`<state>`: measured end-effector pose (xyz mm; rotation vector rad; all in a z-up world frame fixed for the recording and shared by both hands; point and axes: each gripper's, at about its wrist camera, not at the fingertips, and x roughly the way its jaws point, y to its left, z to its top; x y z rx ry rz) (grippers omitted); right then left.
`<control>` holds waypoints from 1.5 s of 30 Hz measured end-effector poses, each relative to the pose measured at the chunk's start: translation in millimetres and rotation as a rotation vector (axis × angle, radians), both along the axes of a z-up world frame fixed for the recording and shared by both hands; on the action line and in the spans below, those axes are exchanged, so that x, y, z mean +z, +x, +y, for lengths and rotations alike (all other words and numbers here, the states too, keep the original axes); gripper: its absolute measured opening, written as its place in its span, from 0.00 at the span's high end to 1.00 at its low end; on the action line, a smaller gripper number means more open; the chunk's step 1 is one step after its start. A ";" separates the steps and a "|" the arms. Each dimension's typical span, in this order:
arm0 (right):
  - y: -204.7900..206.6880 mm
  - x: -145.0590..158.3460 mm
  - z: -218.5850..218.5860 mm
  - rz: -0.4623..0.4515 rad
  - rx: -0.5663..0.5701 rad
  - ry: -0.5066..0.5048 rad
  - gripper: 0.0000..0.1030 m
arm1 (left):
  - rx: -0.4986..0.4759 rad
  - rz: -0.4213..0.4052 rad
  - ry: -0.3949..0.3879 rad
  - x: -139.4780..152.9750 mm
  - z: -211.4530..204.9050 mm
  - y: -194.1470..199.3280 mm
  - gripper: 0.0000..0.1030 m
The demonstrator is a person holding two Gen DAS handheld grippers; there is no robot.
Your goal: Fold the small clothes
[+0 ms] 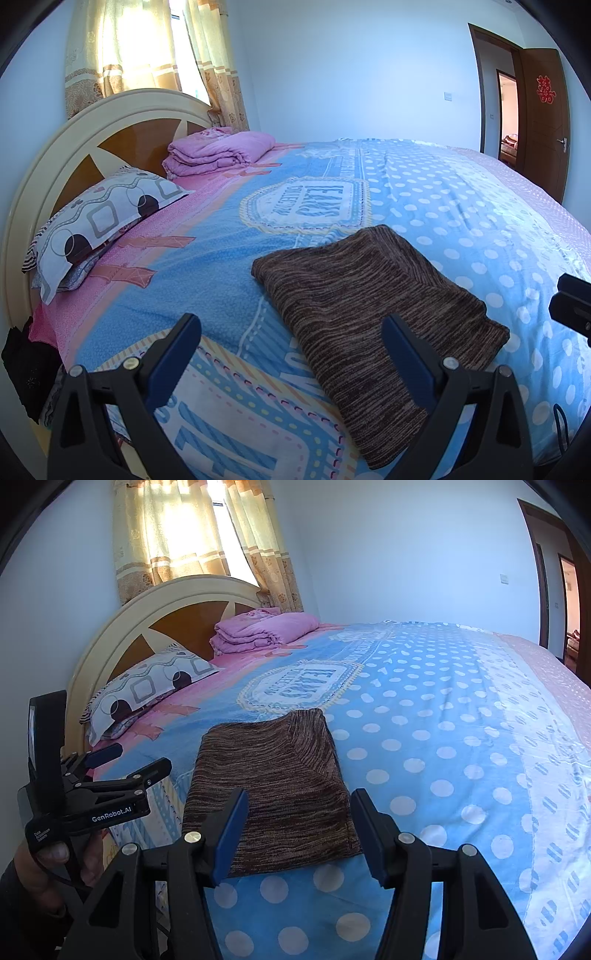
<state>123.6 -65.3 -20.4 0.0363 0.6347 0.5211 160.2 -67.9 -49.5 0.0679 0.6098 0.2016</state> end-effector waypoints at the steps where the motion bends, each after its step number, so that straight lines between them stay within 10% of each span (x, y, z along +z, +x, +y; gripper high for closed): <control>1: -0.2 -0.2 0.2 0.000 0.001 0.000 0.43 | 0.000 -0.001 -0.001 0.0 0.0 0.1 0.02; 45: -13.6 9.6 -2.9 -0.081 0.000 0.027 0.42 | 0.023 -0.019 0.020 2.7 2.3 -1.1 0.00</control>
